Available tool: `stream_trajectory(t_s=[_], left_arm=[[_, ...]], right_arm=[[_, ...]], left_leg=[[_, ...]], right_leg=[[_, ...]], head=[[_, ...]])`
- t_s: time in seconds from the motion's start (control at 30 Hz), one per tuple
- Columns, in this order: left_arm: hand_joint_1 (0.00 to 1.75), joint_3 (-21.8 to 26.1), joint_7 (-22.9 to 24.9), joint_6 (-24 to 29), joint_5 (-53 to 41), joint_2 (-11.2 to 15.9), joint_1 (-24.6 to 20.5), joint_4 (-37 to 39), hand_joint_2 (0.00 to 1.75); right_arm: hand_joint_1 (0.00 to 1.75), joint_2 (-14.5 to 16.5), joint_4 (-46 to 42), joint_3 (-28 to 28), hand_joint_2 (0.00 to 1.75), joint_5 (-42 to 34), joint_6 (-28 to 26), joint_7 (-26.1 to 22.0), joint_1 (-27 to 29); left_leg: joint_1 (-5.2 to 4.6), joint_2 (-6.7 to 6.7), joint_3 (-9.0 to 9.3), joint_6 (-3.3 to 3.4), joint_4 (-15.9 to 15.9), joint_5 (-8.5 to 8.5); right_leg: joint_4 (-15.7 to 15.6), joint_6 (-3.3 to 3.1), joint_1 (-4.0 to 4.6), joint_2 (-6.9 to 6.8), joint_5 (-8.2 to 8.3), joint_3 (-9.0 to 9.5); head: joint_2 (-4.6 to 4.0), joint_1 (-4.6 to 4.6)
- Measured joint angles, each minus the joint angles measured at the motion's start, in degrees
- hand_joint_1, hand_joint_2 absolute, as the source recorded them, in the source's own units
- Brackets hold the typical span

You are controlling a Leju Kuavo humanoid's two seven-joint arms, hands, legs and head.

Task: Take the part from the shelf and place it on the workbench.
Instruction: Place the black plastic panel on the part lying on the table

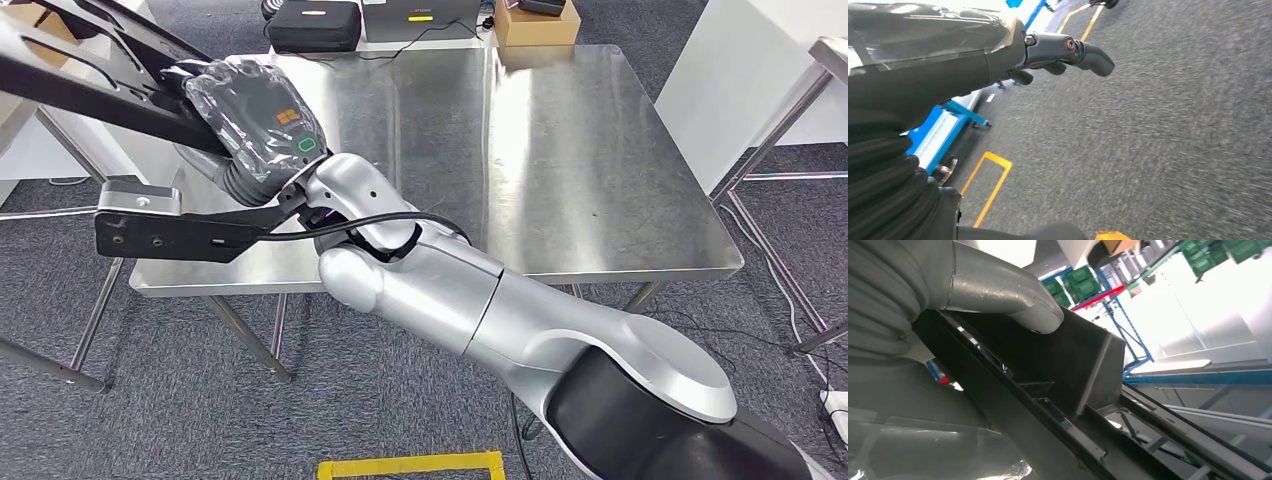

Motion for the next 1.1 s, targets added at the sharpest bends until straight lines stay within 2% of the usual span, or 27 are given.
stream_trajectory(t_s=[0.03, 0.1, 0.13, 0.17, 0.2, 0.23, 0.3, 0.33, 0.37, 0.47, 0.5, 0.53, 0.57, 0.6, 0.63, 0.67, 0.7, 0.77, 0.83, 0.87, 0.97, 1.0, 1.03, 1.07, 1.1], left_arm=[[0.0, 0.1, 0.0, 0.0, -0.1, 0.0, 0.0, 0.0, 1.75], [0.0, 0.4, 0.1, 0.0, -0.5, 0.1, 0.0, 0.0, 1.75], [0.0, 0.5, 0.1, 0.0, -0.6, 0.1, 0.0, 0.0, 1.75], [0.0, 0.5, 0.1, 0.0, -0.8, 0.1, -0.1, 0.0, 1.75], [0.0, 0.6, 0.1, 0.0, -0.9, 0.1, -0.1, 0.0, 1.75], [0.0, 0.7, 0.2, -0.1, -1.0, 0.1, -0.2, 0.0, 1.75], [0.0, 1.0, 0.2, -0.1, -0.9, 0.1, -0.1, 0.0, 1.75], [0.0, 1.3, -0.1, -0.1, -0.7, 0.1, -0.2, 0.0, 1.75], [0.0, 1.8, -0.6, 0.0, -0.4, 0.1, -0.2, 0.0, 1.75], [0.0, 3.6, -2.3, 0.0, 0.5, 0.1, -0.5, -0.1, 1.75], [0.0, 4.1, -2.6, 0.0, 0.6, 0.1, -0.6, -0.2, 1.75], [0.0, 4.5, -2.7, 0.0, 0.7, 0.1, -0.6, -0.2, 1.75], [0.0, 4.8, -2.8, -0.1, 0.7, 0.1, -0.6, -0.2, 1.75], [0.0, 5.1, -3.0, -0.1, 0.8, 0.1, -0.6, -0.2, 1.75], [0.0, 5.6, -3.6, -0.1, 1.0, 0.1, -0.7, -0.2, 1.75], [0.0, 6.2, -4.5, -0.1, 1.5, 0.1, -0.9, -0.2, 1.75], [0.0, 7.1, -5.8, -0.1, 2.3, 0.0, -1.1, -0.2, 1.75], [0.0, 9.0, -9.3, -0.1, 5.8, 0.0, -1.5, -0.3, 1.75], [0.0, 10.6, -13.5, 0.0, 11.8, 0.0, -1.8, -0.4, 1.75], [0.0, 11.2, -16.0, 0.0, 15.2, 0.1, -1.9, -0.5, 1.75], [0.0, 12.4, -24.8, -0.1, 26.1, 0.9, -2.2, 0.4, 1.75], [0.0, 12.7, -27.8, -0.1, 29.3, 1.5, -2.3, 1.3, 1.75], [0.0, 12.9, -30.3, -0.3, 31.9, 2.2, -2.3, 2.2, 1.75], [0.0, 13.1, -32.1, -0.4, 33.7, 2.8, -2.3, 3.2, 1.75], [0.0, 13.3, -33.3, -0.6, 34.8, 3.4, -2.3, 4.0, 1.75]], right_arm=[[1.75, 0.0, 0.1, 0.1, 1.75, 0.5, 0.0, 0.1, 0.1], [1.75, 0.0, 0.3, 0.3, 1.75, 1.3, 0.0, 0.4, 0.2], [1.75, 0.0, 0.4, 0.4, 1.75, 1.5, 0.0, 0.6, 0.1], [1.75, 0.0, 0.5, 0.6, 1.75, 1.7, 0.1, 0.7, 0.0], [1.75, 0.0, 0.7, 0.8, 1.75, 1.9, 0.1, 0.9, 0.0], [1.75, -0.1, 0.9, 0.9, 1.75, 2.0, 0.1, 1.1, -0.1], [1.75, -0.1, 1.4, 1.2, 1.75, 2.6, 0.1, 1.9, -0.2], [1.75, -0.1, 1.7, 1.3, 1.75, 3.0, 0.2, 2.4, -0.3], [1.75, -0.1, 2.0, 1.4, 1.75, 3.5, 0.3, 3.1, -0.4], [1.75, -0.2, 3.3, 2.1, 1.75, 4.8, 0.7, 4.7, -0.4], [1.75, -0.2, 3.8, 2.3, 1.75, 4.9, 0.8, 4.9, -0.3], [1.75, -0.2, 4.1, 2.5, 1.75, 5.0, 0.8, 5.1, -0.3], [1.75, -0.3, 4.4, 2.6, 1.75, 5.0, 0.8, 5.1, -0.3], [1.75, -0.3, 4.6, 2.6, 1.75, 5.2, 0.8, 5.3, -0.3], [1.75, -0.3, 4.8, 2.6, 1.75, 5.5, 1.0, 5.6, -0.4], [1.75, -0.3, 5.1, 2.7, 1.75, 6.0, 1.2, 6.2, -0.5], [1.75, -0.2, 5.5, 2.8, 1.75, 6.8, 1.7, 7.1, -0.6], [1.75, -0.2, 6.8, 3.1, 1.75, 8.7, 3.0, 9.5, -0.9], [1.75, -0.1, 8.9, 3.5, 1.75, 11.2, 4.8, 12.6, -1.2], [1.75, -0.1, 10.2, 3.7, 1.75, 12.6, 5.8, 14.1, -1.4], [1.75, -0.1, 15.5, 4.3, 1.75, 16.8, 9.0, 18.0, -1.4], [1.75, -0.2, 17.4, 4.6, 1.75, 17.8, 9.9, 19.0, -1.1], [1.75, -0.3, 19.3, 4.9, 1.75, 18.6, 10.6, 19.9, -0.7], [1.75, -0.5, 21.1, 5.1, 1.75, 19.1, 11.1, 20.6, -0.3], [1.75, -0.6, 22.5, 5.3, 1.75, 19.4, 11.5, 21.0, 0.0]], left_leg=[[0.18, 0.07, -0.13, -0.13, -1.4, 1.47], [0.48, 0.33, 2.48, -0.29, -9.0, 6.71], [0.41, 0.49, 3.87, -0.23, -12.6, 8.12], [0.28, 0.59, 4.98, 0.08, -14.9, 8.76], [0.09, 0.59, 5.41, 0.57, -15.8, 8.5], [-0.1, 0.57, 5.52, 1.19, -15.9, 8.1], [-0.08, 0.38, 6.17, 2.25, -16.0, 8.35], [-0.04, 0.33, 6.54, 2.63, -16.1, 8.28], [0.0, 0.26, 6.9, 2.97, -16.2, 8.16], [-0.2, 0.17, 7.57, 3.65, -16.2, 7.36], [-0.3, 0.1, 7.89, 3.72, -16.2, 7.04], [-0.4, 0.01, 8.31, 3.72, -16.2, 6.71], [-0.49, -0.08, 8.84, 3.67, -16.2, 6.33], [-0.56, -0.15, 9.39, 3.59, -16.2, 5.93], [-0.66, -0.2, 9.94, 3.44, -16.2, 5.51], [-0.72, -0.27, 10.29, 3.21, -16.3, 5.11], [-0.73, -0.33, 10.5, 2.9, -16.4, 4.76], [-0.71, -0.4, 10.79, 2.27, -16.1, 4.74], [-0.64, -0.23, 10.52, 1.72, -14.2, 4.49], [-0.55, -0.13, 9.48, 1.41, -12.2, 3.92], [-0.15, 0.04, 2.87, 0.5, -2.4, 0.37], [-0.02, 0.07, 1.03, 0.29, -0.7, -0.28], [0.11, 0.13, 0.16, 0.15, -0.8, 0.27], [0.22, 0.2, 0.42, 0.1, -3.2, 2.26], [0.32, 0.28, 1.63, 0.09, -7.1, 5.19]], right_leg=[[0.0, 0.16, -0.05, 0.08, -0.37, 0.43], [0.0, 0.65, -0.19, 0.16, -1.25, 1.58], [0.0, 0.93, -0.18, 0.15, -1.63, 2.04], [0.0, 1.26, -0.1, 0.12, -1.95, 2.26], [0.0, 1.65, 0.02, 0.1, -2.13, 2.39], [0.1, 2.03, 0.18, 0.09, -2.2, 2.48], [1.0, 2.73, 0.24, 0.04, -2.52, 2.35], [2.5, 2.93, 0.2, 0.01, -2.9, 1.58], [5.2, 3.06, 0.12, -0.02, -3.67, -0.02], [16.8, 2.77, 0.08, -0.04, -7.21, -7.64], [18.5, 2.74, 0.09, -0.04, -7.52, -9.35], [17.9, 2.86, 0.11, -0.04, -6.73, -9.88], [15.0, 3.13, 0.16, -0.04, -4.9, -9.21], [10.5, 3.29, 0.28, -0.05, -2.32, -7.66], [6.1, 3.07, 0.48, -0.04, -0.07, -6.12], [2.8, 2.57, 0.68, -0.05, 1.23, -4.93], [0.9, 1.95, 0.92, -0.07, 1.91, -4.11], [0.0, 0.82, 0.98, -0.07, 1.84, -3.37], [-0.5, 0.25, 0.61, -0.08, 2.14, -2.03], [-0.6, 0.04, 0.42, -0.11, 2.04, -1.35], [-0.6, -0.31, 0.33, -0.15, 1.36, -0.66], [-0.6, -0.26, 0.32, -0.11, 1.07, -0.45], [-0.6, -0.17, 0.31, -0.06, 0.76, -0.14], [-0.6, -0.01, 0.28, -0.01, 0.42, 0.28], [-0.6, 0.19, 0.25, 0.05, 0.05, 0.75]], head=[[0.0, -0.01], [0.0, 0.02], [0.0, 0.01], [0.0, 0.01], [0.0, 0.02], [0.0, 0.02], [0.0, 0.06], [0.0, 0.14], [0.0, 0.22], [0.0, 0.41], [0.0, 0.42], [0.0, 0.42], [0.0, 0.43], [0.0, 0.45], [0.0, 0.39], [0.0, 0.41], [0.0, 0.42], [0.0, 0.45], [0.0, 0.37], [0.0, 0.3], [0.0, 0.07], [0.0, 0.05], [0.0, 0.05], [0.0, 0.06], [0.0, 0.06]])
